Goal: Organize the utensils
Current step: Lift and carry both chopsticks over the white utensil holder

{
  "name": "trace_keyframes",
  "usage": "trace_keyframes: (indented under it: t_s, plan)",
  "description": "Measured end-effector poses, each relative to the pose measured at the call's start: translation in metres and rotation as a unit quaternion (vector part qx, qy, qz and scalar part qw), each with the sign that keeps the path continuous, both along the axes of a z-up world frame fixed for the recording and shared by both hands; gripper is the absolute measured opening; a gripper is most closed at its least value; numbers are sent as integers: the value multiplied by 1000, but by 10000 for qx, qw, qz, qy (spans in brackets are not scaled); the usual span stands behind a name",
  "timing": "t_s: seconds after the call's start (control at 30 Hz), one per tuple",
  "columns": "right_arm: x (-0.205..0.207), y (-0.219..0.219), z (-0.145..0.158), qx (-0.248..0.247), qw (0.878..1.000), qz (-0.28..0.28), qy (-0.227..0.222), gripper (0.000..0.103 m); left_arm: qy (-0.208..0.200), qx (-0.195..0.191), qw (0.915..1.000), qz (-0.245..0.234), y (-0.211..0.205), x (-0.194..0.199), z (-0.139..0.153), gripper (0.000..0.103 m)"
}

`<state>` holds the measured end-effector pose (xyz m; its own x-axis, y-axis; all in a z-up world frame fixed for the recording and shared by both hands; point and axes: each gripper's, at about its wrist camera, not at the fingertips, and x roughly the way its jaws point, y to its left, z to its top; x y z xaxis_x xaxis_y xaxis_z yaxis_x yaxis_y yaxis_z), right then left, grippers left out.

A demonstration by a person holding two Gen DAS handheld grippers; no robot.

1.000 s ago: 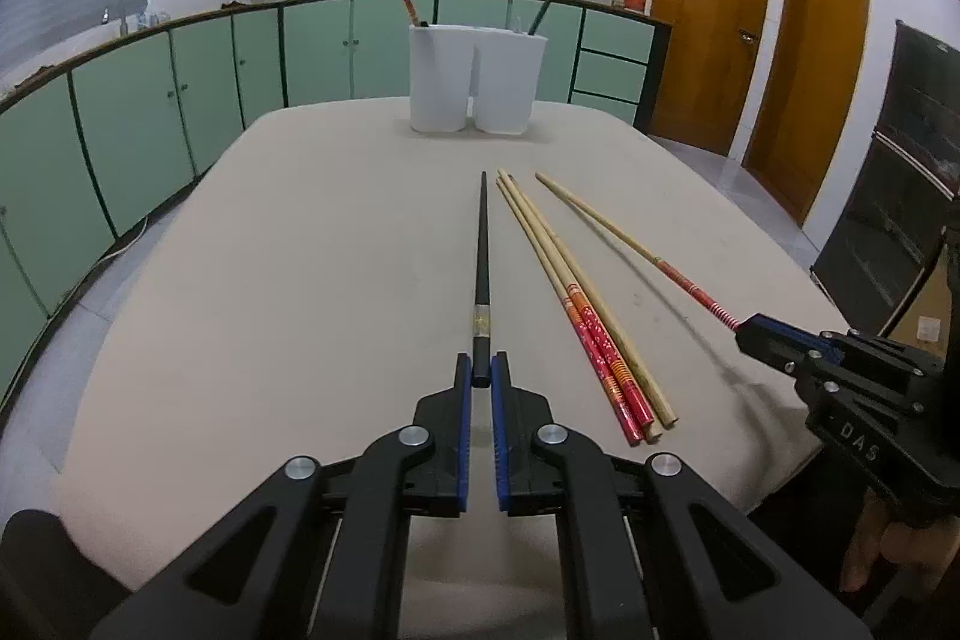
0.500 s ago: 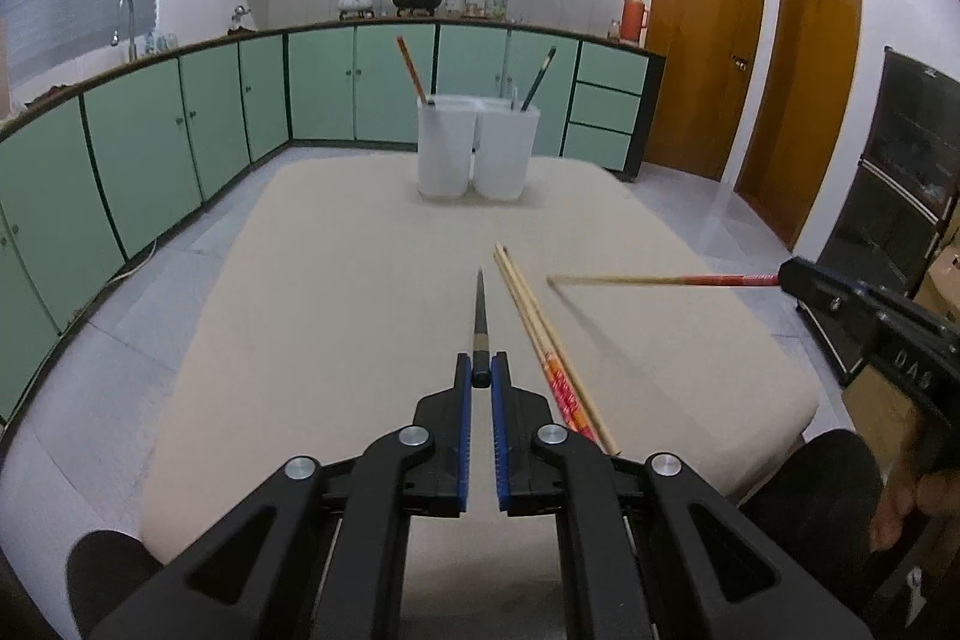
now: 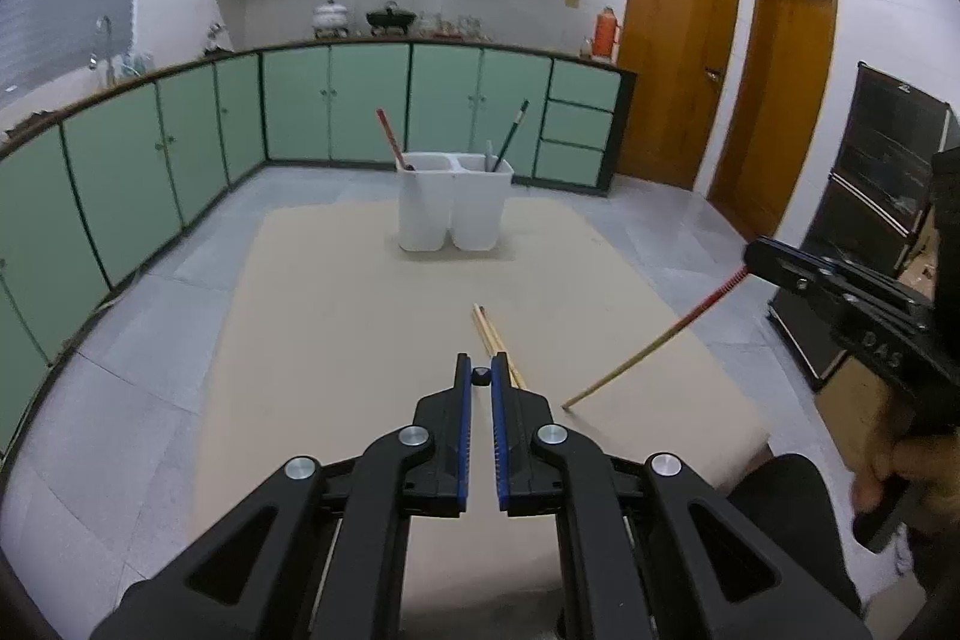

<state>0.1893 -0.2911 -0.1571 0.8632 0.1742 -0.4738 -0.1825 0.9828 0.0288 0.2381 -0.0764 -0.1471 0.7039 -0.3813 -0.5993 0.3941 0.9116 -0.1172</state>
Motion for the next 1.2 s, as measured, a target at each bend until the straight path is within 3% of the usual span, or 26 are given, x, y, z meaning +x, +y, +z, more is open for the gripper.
trace_keyframes:
  t_s: [0.17, 0.6, 1.2]
  plan:
    - [22, -2, 2, -67, 9999, 64, 130, 5, -78, 58, 9999, -53, 4, 21, 20, 6]
    - [63, -4, 3, 4, 9986, 201, 495, 5, 108, -197, 9995, -210, 5, 70, 33, 6]
    - [90, -11, 52, -43, 9984, 338, 462, 5, -104, -20, 9992, -383, -17, 95, 73, 6]
